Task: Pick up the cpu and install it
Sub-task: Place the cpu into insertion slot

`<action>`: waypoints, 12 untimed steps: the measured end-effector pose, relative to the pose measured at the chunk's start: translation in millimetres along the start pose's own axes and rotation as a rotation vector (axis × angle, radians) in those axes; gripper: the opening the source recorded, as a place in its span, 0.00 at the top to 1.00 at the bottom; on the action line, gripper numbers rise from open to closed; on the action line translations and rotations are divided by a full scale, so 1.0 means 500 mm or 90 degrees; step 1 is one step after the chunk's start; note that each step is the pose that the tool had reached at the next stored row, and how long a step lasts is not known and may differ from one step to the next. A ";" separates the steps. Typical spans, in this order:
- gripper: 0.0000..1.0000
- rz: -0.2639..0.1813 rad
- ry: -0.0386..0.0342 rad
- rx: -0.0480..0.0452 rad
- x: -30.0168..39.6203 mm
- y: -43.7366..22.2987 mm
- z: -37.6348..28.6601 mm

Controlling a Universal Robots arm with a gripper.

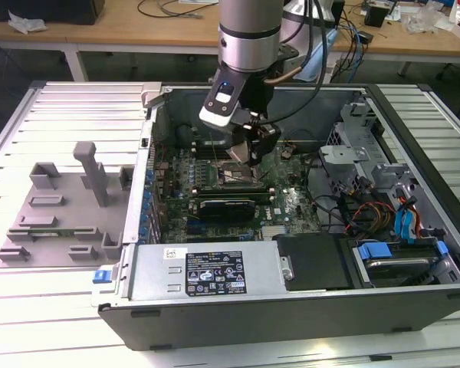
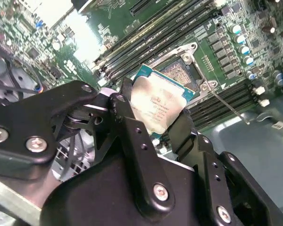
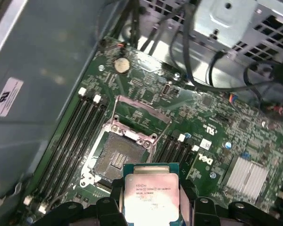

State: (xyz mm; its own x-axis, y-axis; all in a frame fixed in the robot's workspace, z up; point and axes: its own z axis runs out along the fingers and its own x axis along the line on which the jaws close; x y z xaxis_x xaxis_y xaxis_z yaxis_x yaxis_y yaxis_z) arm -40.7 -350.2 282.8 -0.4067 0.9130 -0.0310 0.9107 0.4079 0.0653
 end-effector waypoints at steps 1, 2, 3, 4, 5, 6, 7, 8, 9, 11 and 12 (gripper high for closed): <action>0.45 0.013 -0.0008 0.0004 0.000 0.000 0.000; 0.45 0.022 -0.0014 0.0006 0.000 0.000 0.000; 0.45 0.023 -0.0015 0.0007 0.000 0.000 0.000; 0.45 0.023 -0.0015 0.0007 0.000 0.000 0.000; 0.45 0.023 -0.0015 0.0007 0.000 0.000 0.000; 0.45 0.025 -0.0016 0.0007 0.000 0.000 0.000; 0.45 0.032 -0.0021 0.0009 0.000 0.000 0.000; 0.45 0.033 -0.0021 0.0010 0.000 0.000 0.000; 0.45 0.033 -0.0021 0.0010 0.000 0.000 0.000; 0.45 0.039 -0.0025 0.0011 0.000 0.000 0.001; 0.45 0.055 -0.0036 0.0016 0.000 0.000 0.001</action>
State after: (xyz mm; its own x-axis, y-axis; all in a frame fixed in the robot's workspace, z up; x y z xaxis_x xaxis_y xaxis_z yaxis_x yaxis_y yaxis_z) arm -40.7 -350.1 282.3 -0.3257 0.9450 -0.0309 0.9427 0.3270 0.0654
